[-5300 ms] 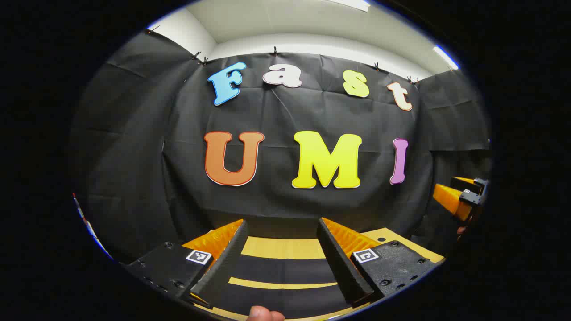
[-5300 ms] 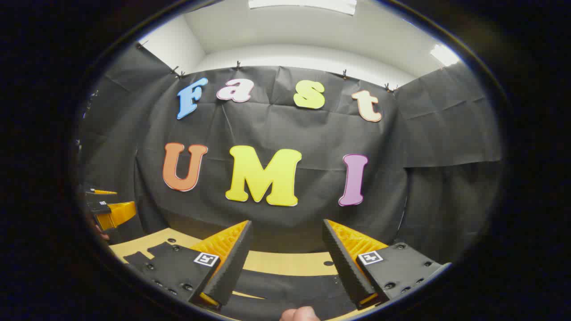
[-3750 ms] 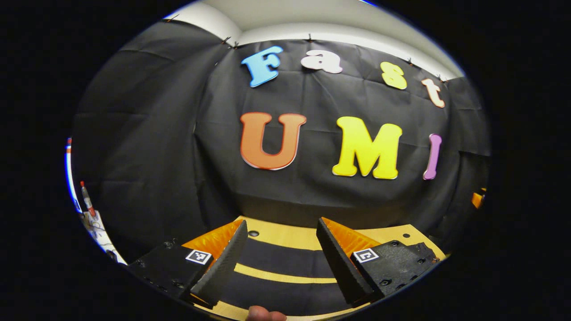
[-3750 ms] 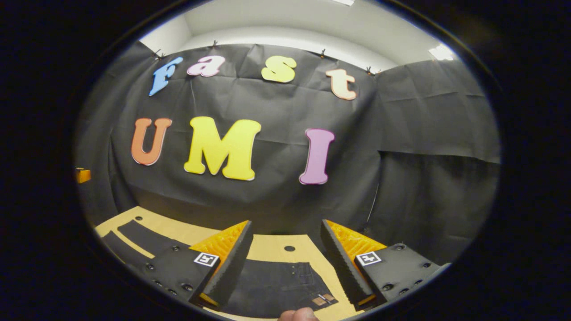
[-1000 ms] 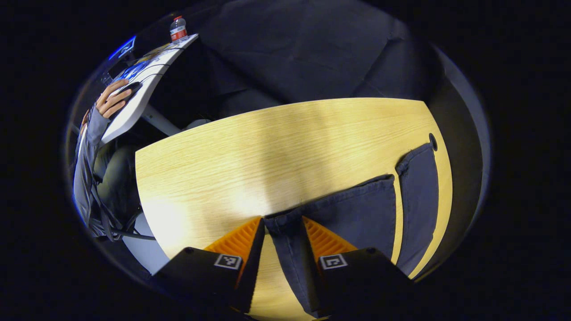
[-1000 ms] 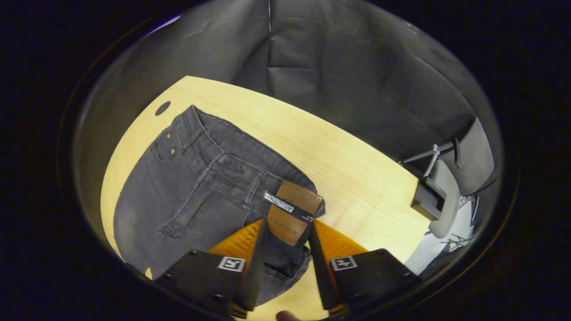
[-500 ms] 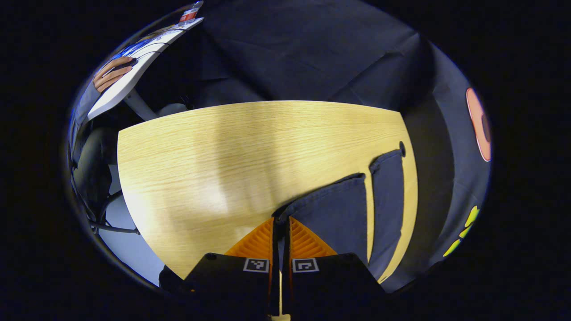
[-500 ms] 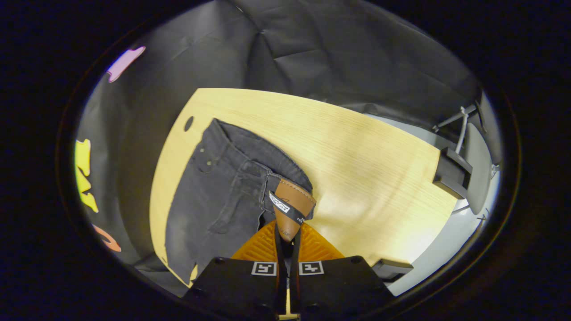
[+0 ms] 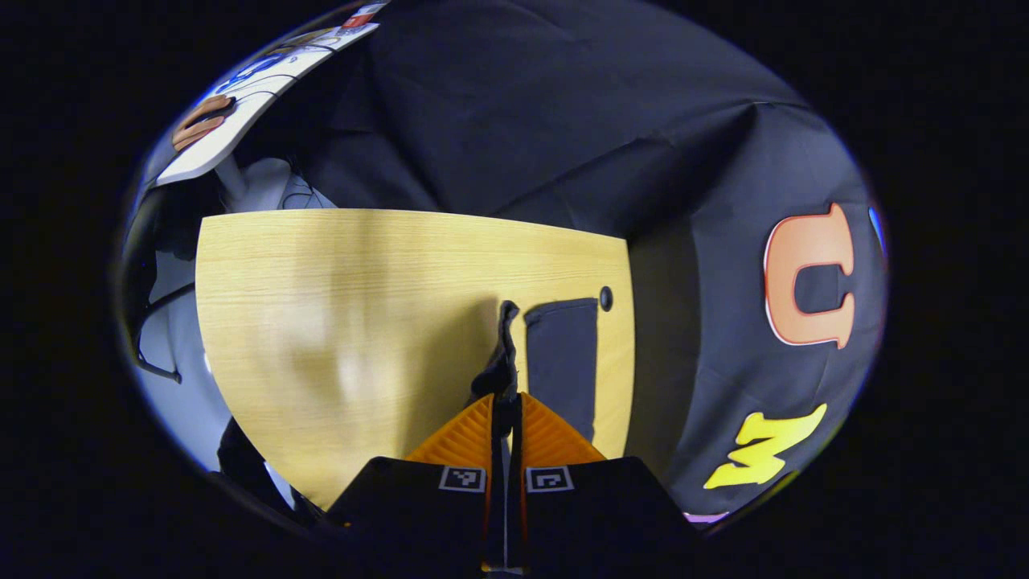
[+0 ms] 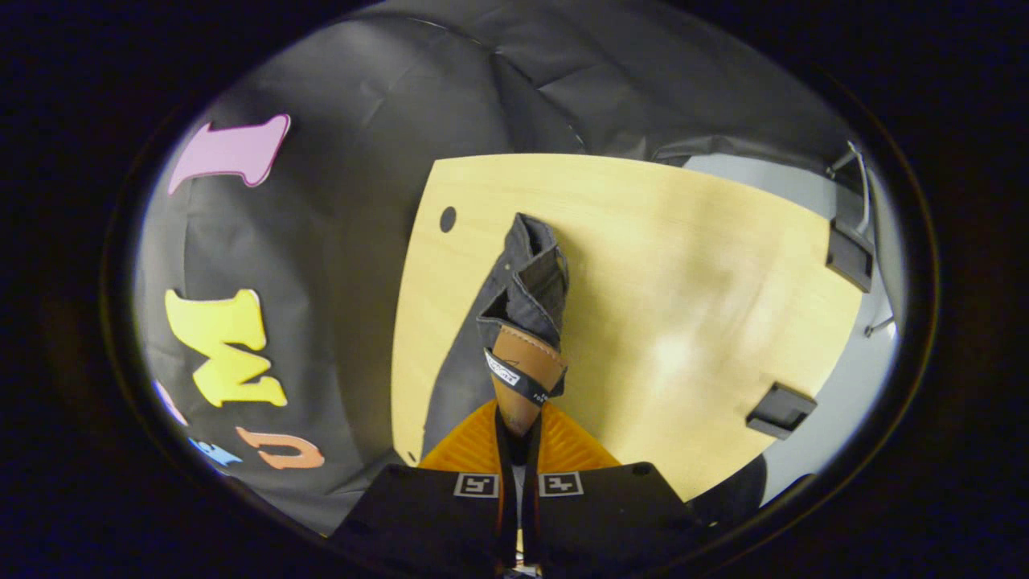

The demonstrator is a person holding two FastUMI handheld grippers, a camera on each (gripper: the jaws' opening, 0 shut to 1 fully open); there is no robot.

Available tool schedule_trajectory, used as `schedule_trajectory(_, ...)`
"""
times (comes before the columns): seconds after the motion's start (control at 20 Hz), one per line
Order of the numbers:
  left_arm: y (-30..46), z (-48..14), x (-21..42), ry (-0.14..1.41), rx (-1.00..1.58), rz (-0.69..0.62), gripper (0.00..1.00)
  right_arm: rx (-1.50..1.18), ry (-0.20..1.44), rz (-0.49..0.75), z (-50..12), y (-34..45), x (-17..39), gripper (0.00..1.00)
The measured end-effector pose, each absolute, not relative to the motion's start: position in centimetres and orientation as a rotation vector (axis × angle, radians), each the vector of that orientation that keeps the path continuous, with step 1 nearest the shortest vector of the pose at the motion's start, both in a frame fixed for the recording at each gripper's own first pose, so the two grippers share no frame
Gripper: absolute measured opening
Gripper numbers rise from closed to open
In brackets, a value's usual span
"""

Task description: Grasp the waist and the cuffs of the jeans and fold them to make the two legs overlap; first hold the waist and fold one-third of the jeans toward the cuffs, then hold the cuffs and fold the remaining one-third in the same direction to finish folding.

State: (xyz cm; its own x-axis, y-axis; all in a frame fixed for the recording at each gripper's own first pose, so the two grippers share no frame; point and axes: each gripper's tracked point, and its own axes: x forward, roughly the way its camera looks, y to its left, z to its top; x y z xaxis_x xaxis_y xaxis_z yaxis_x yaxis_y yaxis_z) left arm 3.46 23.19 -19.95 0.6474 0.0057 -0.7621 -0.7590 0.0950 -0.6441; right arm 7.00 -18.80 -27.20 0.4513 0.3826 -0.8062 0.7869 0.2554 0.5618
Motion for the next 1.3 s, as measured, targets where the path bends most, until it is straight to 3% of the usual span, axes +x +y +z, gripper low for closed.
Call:
schedule_trajectory(0.25, 24.2, -18.2, 9.1, 0.685, -1.402, 0.651, 0.04, 1.478, 1.158, -0.434, -28.0, -21.6, 13.0, 0.03)
schedule_trajectory(0.45, 24.9, -19.5, 13.5, 0.722, -1.413, 0.703, 0.05, 1.557, 1.217, -0.489, -31.3, -23.0, 17.1, 0.0)
schedule_trajectory(0.7, 26.4, -22.0, 18.0, 0.771, -1.407, 0.784, 0.04, 1.578, 1.282, -0.522, -35.2, -23.3, 22.3, 0.03)
schedule_trajectory(0.75, 26.7, -22.6, 19.0, 0.785, -1.398, 0.781, 0.05, 1.569, 1.29, -0.522, -36.1, -23.3, 23.2, 0.0)
schedule_trajectory(1.0, 25.9, -26.6, 24.5, 0.88, -1.283, 0.679, 0.04, 1.536, 1.333, -0.504, -40.2, -22.2, 25.7, 0.03)
schedule_trajectory(1.05, 25.8, -27.3, 25.4, 0.89, -1.27, 0.673, 0.0, 1.517, 1.339, -0.495, -40.8, -22.2, 25.8, 0.03)
schedule_trajectory(1.1, 25.5, -27.8, 26.2, 0.902, -1.263, 0.657, 0.04, 1.505, 1.347, -0.487, -41.2, -22.1, 25.9, 0.03)
schedule_trajectory(1.3, 24.9, -29.8, 28.8, 0.943, -1.196, 0.591, 0.04, 1.509, 1.347, -0.437, -42.1, -22.1, 26.6, 0.03)
